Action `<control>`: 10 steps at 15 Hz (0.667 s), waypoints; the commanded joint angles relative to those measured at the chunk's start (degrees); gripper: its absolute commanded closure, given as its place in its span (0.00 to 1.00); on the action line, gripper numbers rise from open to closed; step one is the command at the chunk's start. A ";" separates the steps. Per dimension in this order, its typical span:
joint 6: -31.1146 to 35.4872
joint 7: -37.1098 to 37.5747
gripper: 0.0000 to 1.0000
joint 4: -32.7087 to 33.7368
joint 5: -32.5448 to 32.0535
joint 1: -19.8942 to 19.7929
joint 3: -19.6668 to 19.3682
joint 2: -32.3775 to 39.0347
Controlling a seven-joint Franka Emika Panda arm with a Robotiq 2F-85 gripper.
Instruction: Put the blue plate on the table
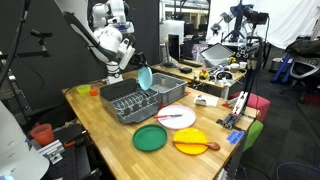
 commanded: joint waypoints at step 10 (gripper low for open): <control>-0.02 14.47 0.99 -9.91 10.13 -4.79 -5.94 -14.83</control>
